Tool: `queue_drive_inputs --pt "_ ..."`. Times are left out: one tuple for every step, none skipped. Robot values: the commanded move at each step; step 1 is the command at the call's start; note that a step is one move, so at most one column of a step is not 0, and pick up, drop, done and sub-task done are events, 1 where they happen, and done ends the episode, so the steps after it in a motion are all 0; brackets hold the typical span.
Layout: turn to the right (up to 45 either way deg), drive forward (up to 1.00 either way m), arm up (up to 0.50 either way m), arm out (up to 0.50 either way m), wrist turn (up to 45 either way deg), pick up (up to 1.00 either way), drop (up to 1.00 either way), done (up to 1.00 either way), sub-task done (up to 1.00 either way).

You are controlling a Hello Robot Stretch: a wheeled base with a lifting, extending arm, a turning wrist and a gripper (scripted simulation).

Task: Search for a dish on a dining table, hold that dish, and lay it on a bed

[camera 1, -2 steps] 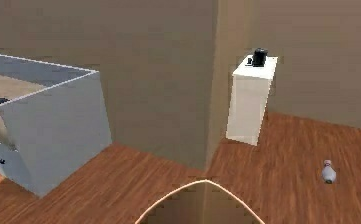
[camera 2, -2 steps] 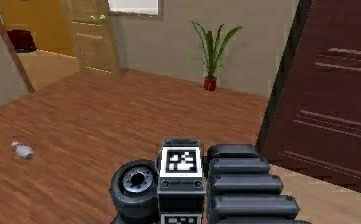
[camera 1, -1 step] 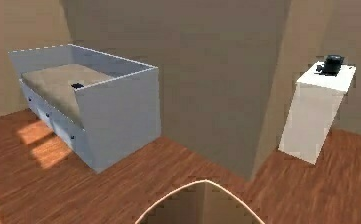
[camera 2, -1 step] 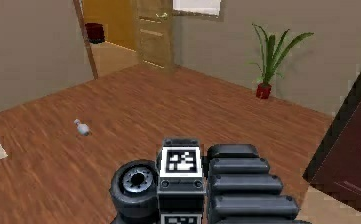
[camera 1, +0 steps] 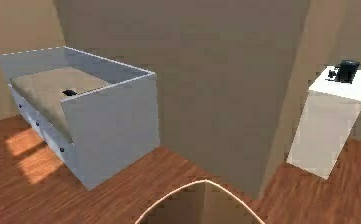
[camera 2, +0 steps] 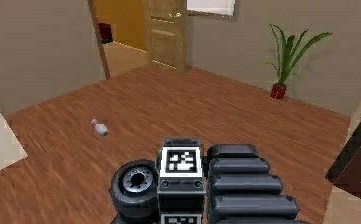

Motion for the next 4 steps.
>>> queue_drive_inputs --pt "-45.0 0.00 0.00 0.00 0.0 0.00 0.00 0.00 0.00" --pt "0.0 1.00 0.00 0.00 0.0 0.00 0.00 0.00 0.00" --pt "0.0 1.00 0.00 0.00 0.0 0.00 0.00 0.00 0.00" --pt "0.0 0.55 0.00 0.00 0.0 0.00 0.00 0.00 0.00"
